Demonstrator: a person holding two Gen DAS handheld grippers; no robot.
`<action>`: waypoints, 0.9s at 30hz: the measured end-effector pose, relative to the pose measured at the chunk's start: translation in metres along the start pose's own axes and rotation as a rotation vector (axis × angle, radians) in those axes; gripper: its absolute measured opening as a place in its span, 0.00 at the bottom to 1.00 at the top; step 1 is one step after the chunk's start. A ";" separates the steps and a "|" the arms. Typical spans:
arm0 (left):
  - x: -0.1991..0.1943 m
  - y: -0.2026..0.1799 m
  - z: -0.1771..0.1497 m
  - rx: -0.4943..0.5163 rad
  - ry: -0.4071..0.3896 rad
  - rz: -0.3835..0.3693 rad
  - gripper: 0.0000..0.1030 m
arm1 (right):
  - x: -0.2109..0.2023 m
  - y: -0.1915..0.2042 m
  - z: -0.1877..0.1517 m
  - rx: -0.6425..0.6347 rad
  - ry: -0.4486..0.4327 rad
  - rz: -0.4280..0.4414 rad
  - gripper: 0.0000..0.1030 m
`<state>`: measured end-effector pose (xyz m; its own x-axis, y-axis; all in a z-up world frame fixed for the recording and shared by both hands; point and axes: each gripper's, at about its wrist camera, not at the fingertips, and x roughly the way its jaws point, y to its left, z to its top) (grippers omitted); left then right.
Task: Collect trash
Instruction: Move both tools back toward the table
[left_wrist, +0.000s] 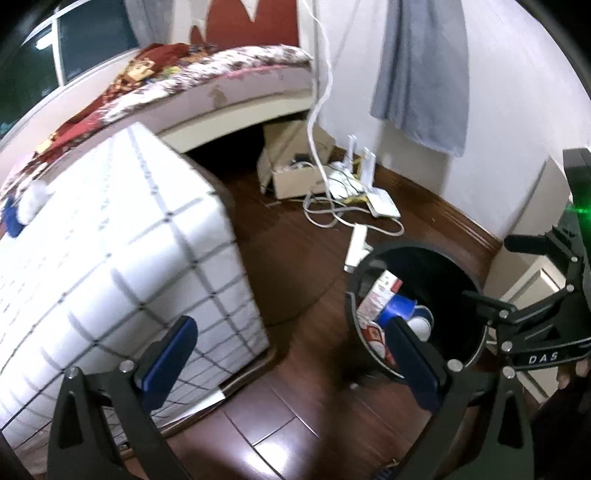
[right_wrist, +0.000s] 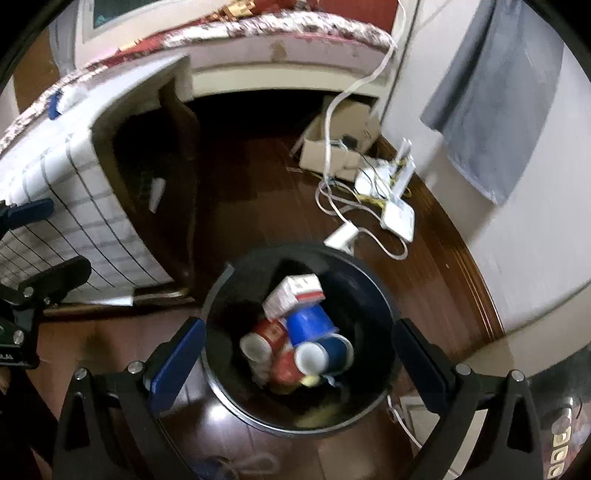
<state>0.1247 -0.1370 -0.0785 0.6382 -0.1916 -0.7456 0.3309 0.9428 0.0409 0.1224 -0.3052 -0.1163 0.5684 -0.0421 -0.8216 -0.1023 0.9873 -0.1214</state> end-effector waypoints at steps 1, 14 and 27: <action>-0.003 0.003 0.001 -0.009 -0.006 0.010 0.99 | -0.003 0.005 0.003 -0.006 -0.009 0.004 0.99; -0.043 0.070 -0.003 -0.144 -0.093 0.127 0.99 | -0.026 0.075 0.048 -0.119 -0.132 0.096 0.99; -0.070 0.136 -0.024 -0.253 -0.119 0.242 0.99 | -0.039 0.154 0.082 -0.225 -0.216 0.201 0.99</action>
<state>0.1086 0.0112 -0.0365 0.7583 0.0292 -0.6512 -0.0130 0.9995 0.0297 0.1517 -0.1394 -0.0570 0.6753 0.2064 -0.7081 -0.3928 0.9132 -0.1085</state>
